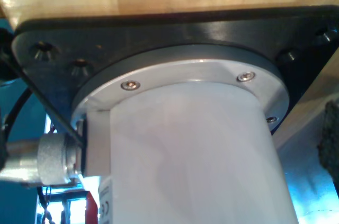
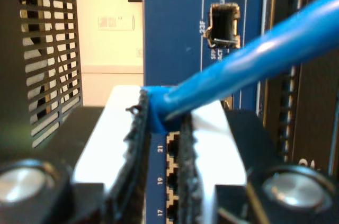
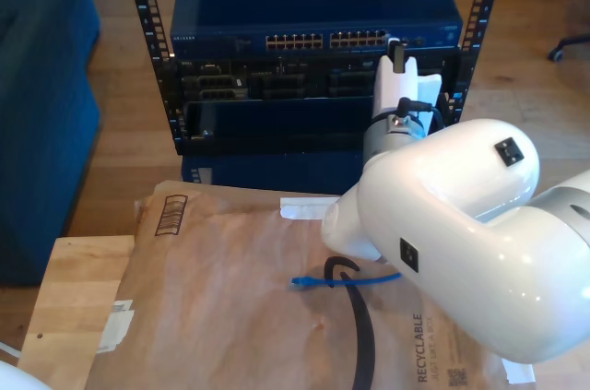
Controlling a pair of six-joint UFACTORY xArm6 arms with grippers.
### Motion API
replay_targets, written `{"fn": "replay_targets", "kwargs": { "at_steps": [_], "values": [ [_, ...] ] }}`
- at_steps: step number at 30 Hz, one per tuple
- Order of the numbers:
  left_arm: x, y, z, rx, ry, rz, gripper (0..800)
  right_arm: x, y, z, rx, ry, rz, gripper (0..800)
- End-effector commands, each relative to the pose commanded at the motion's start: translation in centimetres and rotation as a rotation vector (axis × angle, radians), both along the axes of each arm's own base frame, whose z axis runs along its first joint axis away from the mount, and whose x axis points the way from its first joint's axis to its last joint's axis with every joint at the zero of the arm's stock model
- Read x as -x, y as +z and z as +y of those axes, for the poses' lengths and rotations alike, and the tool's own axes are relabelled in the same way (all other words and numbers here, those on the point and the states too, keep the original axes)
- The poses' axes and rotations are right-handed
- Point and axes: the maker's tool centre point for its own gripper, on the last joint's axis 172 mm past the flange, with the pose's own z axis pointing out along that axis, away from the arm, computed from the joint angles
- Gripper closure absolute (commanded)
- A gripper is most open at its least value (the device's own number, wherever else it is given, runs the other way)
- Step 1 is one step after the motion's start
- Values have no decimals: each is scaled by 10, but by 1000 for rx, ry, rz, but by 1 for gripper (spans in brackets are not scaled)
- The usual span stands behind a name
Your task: Grab the cable and plug it in
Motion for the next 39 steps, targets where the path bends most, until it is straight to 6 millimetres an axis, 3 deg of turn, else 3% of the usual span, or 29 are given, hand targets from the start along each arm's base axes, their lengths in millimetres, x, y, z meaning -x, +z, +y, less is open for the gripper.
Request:
{"fn": "replay_targets", "kwargs": {
  "at_steps": [39],
  "values": [
    [0, 0, 0, 0, 0, 0, 0, -3, -2, 8, -7, 28, -6, 800]
  ]
}}
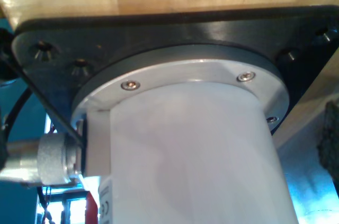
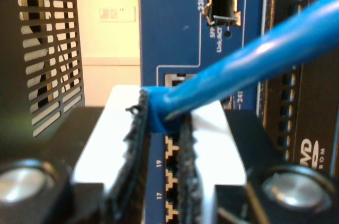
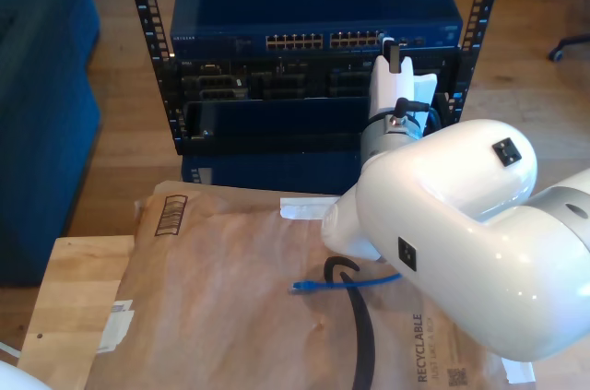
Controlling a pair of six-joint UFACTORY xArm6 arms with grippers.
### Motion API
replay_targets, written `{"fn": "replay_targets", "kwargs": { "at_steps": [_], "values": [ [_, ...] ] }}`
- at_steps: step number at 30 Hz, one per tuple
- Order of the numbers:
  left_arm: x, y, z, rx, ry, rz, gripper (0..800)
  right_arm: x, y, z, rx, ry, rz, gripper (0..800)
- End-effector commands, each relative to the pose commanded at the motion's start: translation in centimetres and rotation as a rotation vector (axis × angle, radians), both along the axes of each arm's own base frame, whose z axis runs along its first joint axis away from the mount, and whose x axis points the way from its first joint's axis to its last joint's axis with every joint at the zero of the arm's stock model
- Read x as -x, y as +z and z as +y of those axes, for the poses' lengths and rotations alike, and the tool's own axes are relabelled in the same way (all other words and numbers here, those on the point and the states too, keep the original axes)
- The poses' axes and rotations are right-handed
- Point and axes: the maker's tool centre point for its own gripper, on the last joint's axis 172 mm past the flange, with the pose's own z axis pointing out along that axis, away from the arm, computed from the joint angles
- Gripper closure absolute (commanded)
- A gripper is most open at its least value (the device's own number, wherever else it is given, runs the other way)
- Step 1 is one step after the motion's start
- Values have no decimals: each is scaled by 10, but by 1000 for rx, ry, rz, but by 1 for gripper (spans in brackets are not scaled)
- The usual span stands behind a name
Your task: Grab the cable and plug it in
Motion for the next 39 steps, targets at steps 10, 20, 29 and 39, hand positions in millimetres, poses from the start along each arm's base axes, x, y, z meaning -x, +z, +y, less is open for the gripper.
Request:
{"fn": "replay_targets", "kwargs": {
  "at_steps": [10, 20, 29, 39],
  "values": [
    [0, 0, 0, 0, 0, 0, 0, -2, 1, -2, -1, -5, -3, 800],
    [0, 0, 0, 0, 0, 0, 0, -3, 1, -2, -3, -5, -5, 800],
    [0, 0, 0, 0, 0, 0, 0, -4, -3, -2, -1, -6, -1, 800],
    [0, 0, 0, 0, 0, 0, 0, -6, 0, 0, -5, -5, -10, 800]
  ]
}}
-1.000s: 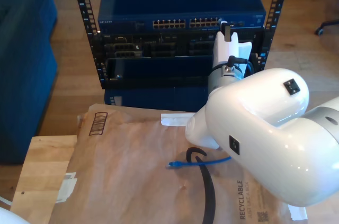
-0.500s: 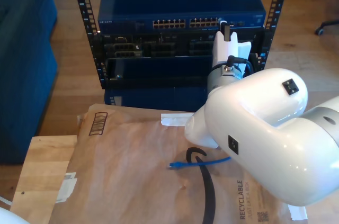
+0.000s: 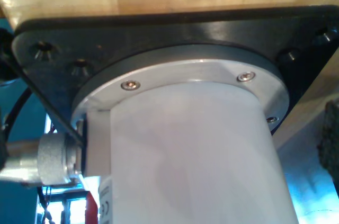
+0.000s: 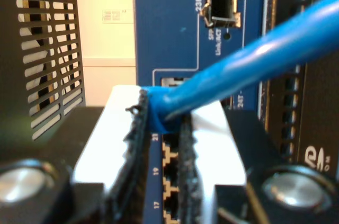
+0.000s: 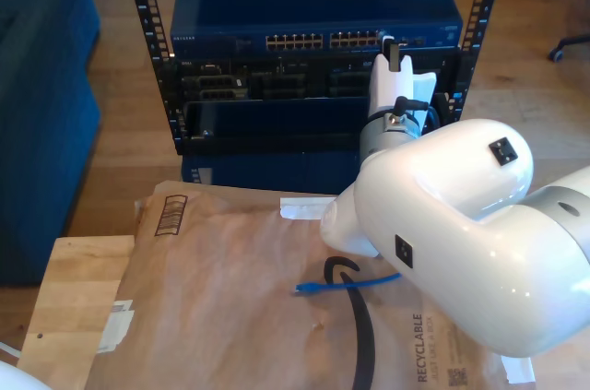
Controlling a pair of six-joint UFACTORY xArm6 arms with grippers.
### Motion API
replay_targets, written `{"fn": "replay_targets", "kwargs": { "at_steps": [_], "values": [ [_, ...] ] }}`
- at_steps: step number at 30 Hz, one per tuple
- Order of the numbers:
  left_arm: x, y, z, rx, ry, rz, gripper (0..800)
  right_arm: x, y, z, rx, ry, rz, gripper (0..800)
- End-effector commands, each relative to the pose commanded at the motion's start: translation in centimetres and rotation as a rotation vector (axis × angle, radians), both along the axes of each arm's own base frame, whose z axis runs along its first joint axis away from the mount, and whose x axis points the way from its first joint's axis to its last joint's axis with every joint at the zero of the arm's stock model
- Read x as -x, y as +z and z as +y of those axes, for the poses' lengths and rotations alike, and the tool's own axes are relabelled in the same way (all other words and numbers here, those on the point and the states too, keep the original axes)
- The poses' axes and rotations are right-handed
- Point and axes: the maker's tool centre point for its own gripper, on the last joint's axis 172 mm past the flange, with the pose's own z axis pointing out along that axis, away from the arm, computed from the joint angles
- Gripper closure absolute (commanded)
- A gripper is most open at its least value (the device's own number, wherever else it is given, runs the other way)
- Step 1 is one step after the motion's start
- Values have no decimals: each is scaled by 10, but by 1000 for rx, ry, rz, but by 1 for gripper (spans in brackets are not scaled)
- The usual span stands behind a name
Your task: Grab the cable and plug it in
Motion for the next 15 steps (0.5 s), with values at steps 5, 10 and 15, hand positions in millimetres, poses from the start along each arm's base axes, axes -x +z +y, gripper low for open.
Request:
{"fn": "replay_targets", "kwargs": {
  "at_steps": [5, 10, 15],
  "values": [
    [0, 0, 0, 0, 0, 0, 0, -2, 1, -1, -2, -3, -3, 800],
    [0, 0, 0, 0, 0, 0, 0, -5, -1, -3, 4, 3, -1, 800],
    [0, 0, 0, 0, 0, 0, 0, -5, -1, -4, -8, 5, 0, 800]
  ]
}}
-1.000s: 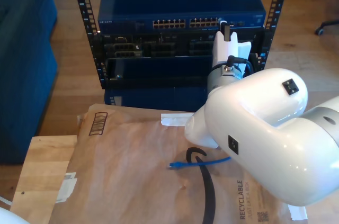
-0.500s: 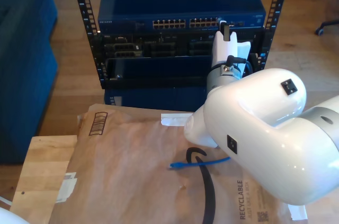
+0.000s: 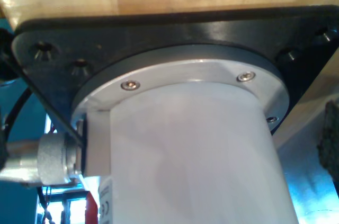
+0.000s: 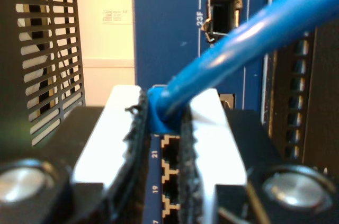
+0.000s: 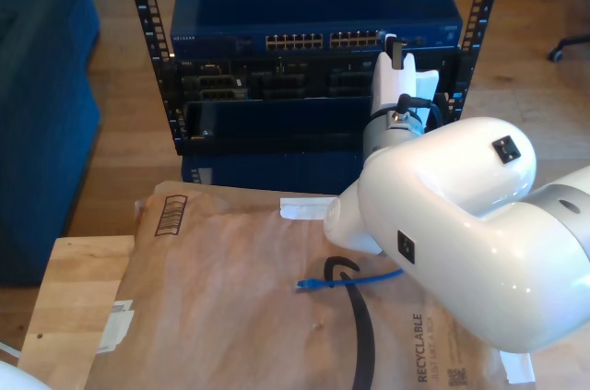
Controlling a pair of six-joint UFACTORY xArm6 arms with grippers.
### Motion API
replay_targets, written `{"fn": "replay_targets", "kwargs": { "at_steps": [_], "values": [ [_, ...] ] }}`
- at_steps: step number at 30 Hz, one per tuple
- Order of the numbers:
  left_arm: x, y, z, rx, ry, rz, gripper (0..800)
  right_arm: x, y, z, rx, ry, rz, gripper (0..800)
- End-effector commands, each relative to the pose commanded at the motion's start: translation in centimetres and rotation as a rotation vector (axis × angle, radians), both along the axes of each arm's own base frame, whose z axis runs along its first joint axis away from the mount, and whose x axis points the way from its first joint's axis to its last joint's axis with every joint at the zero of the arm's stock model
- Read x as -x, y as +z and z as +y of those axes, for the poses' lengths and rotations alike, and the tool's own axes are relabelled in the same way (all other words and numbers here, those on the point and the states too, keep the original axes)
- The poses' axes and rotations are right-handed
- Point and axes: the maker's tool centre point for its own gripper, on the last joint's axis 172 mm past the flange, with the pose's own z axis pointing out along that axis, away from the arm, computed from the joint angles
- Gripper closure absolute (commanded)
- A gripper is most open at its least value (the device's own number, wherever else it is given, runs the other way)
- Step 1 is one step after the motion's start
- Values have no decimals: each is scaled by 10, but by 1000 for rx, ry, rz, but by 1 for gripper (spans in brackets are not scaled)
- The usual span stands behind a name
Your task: Grab the cable and plug it in
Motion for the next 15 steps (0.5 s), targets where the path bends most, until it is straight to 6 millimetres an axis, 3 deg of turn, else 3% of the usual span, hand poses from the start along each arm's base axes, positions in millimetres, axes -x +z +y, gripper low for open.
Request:
{"fn": "replay_targets", "kwargs": {
  "at_steps": [15],
  "values": [
    [0, 0, 0, 0, 0, 0, 0, 1, 0, -1, -2, 0, 1, 800]
  ]
}}
